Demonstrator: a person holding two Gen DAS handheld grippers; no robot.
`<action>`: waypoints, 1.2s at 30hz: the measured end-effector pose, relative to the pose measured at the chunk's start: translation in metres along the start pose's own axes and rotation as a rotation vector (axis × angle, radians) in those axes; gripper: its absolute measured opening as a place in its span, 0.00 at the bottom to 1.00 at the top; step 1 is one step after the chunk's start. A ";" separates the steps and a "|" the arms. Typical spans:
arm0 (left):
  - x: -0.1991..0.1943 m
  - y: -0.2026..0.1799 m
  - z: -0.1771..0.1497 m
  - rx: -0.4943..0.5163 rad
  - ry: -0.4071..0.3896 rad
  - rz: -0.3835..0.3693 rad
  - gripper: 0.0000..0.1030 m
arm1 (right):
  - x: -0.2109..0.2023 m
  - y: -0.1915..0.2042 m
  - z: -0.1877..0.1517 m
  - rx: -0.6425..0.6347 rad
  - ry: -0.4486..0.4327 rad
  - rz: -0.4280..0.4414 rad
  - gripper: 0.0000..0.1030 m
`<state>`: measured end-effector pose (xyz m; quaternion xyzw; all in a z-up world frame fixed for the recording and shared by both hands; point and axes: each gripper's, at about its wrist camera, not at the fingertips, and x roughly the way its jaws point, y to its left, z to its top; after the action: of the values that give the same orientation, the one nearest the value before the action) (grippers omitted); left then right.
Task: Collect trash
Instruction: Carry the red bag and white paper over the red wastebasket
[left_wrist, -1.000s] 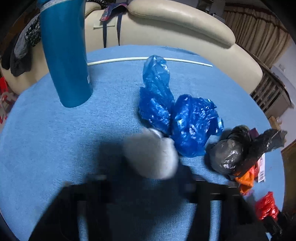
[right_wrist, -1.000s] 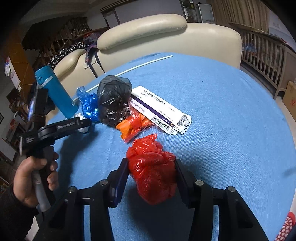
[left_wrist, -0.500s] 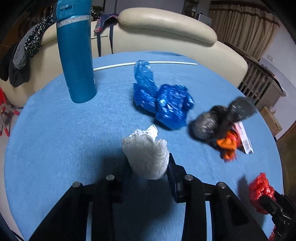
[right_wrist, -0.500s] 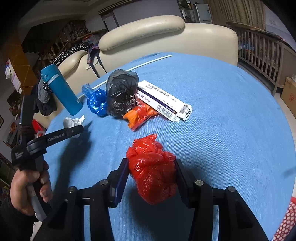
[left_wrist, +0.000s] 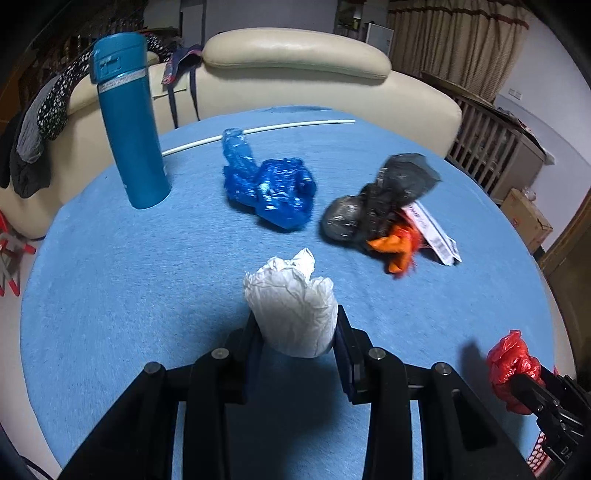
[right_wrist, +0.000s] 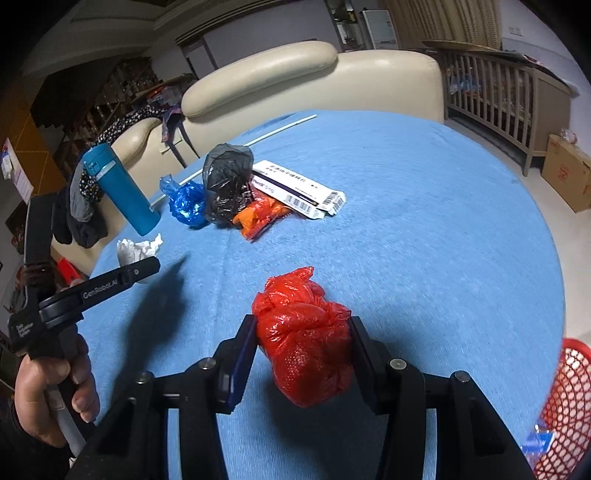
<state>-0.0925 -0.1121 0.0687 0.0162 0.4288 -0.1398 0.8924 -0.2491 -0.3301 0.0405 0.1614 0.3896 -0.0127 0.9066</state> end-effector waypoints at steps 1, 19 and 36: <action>-0.002 -0.003 -0.001 0.006 -0.003 -0.002 0.36 | -0.002 -0.001 -0.002 0.004 -0.004 -0.002 0.50; -0.030 -0.046 -0.011 0.088 -0.043 -0.045 0.36 | -0.043 -0.031 -0.019 0.091 -0.075 -0.033 0.50; -0.037 -0.079 -0.018 0.152 -0.045 -0.087 0.36 | -0.082 -0.067 -0.031 0.172 -0.142 -0.090 0.50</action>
<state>-0.1494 -0.1763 0.0931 0.0621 0.3969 -0.2110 0.8911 -0.3372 -0.3922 0.0599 0.2197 0.3289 -0.0983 0.9132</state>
